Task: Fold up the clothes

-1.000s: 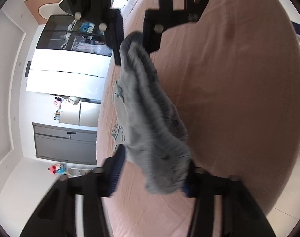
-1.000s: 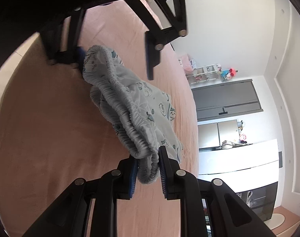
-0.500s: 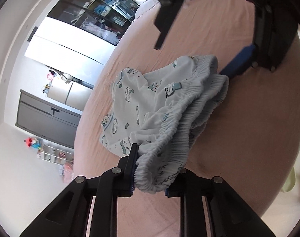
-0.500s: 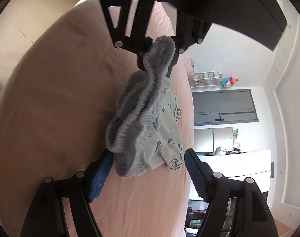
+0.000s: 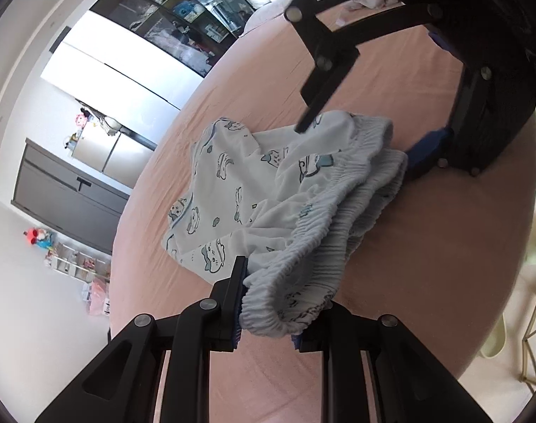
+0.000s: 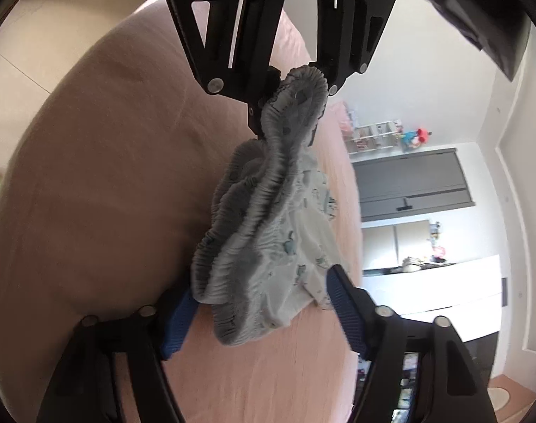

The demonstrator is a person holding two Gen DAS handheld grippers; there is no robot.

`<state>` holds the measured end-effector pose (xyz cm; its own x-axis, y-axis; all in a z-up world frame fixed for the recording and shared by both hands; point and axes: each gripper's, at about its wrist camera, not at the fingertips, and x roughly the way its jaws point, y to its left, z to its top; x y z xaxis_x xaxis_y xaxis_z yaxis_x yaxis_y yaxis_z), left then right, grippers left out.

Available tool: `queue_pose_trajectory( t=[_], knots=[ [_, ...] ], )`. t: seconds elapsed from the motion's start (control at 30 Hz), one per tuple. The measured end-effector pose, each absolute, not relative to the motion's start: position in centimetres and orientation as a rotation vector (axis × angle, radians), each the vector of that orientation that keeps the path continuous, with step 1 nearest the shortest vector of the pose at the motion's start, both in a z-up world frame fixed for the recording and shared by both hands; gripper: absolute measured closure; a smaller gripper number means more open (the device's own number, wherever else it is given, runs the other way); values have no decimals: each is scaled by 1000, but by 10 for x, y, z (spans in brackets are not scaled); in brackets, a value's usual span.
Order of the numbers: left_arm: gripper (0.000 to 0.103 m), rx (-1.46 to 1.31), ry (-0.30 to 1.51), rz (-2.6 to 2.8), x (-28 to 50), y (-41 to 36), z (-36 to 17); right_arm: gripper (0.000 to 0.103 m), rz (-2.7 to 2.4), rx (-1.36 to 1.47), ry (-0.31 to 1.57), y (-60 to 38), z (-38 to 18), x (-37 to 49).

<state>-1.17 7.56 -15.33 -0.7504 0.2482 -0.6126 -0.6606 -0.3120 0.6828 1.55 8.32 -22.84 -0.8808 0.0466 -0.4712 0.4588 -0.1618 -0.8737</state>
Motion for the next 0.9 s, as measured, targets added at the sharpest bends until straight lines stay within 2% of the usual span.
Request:
queue_pose_trajectory(
  t=[0.03, 0.07, 0.17, 0.4, 0.53, 0.9],
  knots=[
    [85, -541, 1356, 2088, -11, 75, -154, 50, -2120, 594, 1813, 84, -228, 16],
    [85, -542, 1353, 2086, -11, 74, -154, 62, -2111, 617, 1801, 84, -229, 17],
    [85, -527, 1363, 2085, -9, 74, -153, 80, -2076, 621, 1825, 83, -234, 27],
    [85, -415, 1391, 2053, 16, 76, -147, 86, -2127, 651, 1793, 88, -218, 30],
    [85, -388, 1380, 2047, 19, 77, -143, 90, -2130, 557, 1841, 92, -208, 36],
    [91, -366, 1397, 1994, 28, 77, -136, 90, -2153, 580, 1808, 108, -191, 49]
  ],
)
